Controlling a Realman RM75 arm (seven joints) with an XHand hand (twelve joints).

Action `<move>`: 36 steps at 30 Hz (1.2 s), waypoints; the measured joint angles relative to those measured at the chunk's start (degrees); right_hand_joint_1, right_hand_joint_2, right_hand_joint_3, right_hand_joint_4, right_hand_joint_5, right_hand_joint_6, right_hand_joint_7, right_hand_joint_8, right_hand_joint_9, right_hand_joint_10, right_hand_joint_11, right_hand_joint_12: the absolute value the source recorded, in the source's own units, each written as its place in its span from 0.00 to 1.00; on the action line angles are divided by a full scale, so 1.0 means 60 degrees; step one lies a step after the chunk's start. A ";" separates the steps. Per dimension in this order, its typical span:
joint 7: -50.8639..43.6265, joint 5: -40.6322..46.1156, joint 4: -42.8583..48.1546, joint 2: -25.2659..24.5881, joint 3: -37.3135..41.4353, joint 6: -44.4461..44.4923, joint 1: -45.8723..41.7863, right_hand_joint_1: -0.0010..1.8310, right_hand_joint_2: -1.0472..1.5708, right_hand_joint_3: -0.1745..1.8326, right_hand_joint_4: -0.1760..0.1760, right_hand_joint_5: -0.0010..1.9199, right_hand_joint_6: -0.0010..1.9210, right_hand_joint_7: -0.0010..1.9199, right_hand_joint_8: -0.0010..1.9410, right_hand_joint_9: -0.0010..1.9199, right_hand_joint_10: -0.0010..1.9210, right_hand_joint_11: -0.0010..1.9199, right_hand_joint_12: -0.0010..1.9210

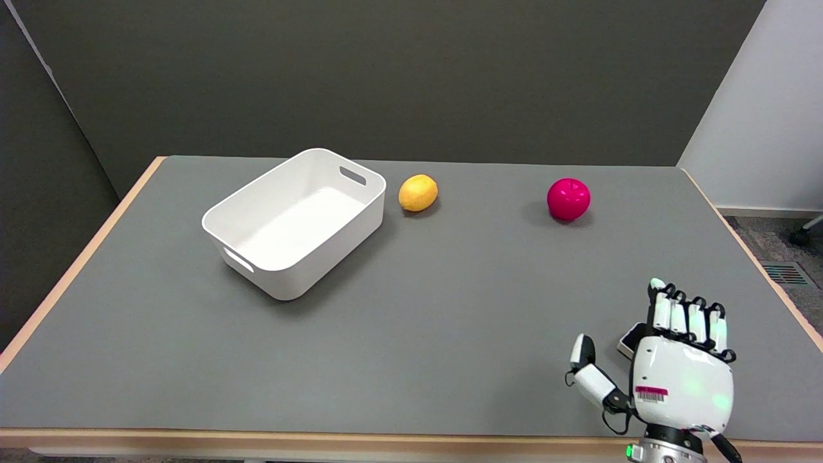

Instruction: Pick up the chalkboard eraser.

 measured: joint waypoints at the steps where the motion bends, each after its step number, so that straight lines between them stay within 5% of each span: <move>1: 0.0047 -0.0002 -0.0037 0.0014 0.0013 0.0005 -0.0044 0.25 0.66 0.49 0.15 0.11 0.24 0.14 0.23 0.08 0.44 0.00 0.64; 36: 0.1852 0.2234 -0.0528 0.1006 0.0319 0.0069 -0.0125 0.28 0.65 0.50 0.24 0.14 0.26 0.15 0.23 0.09 0.44 0.03 0.66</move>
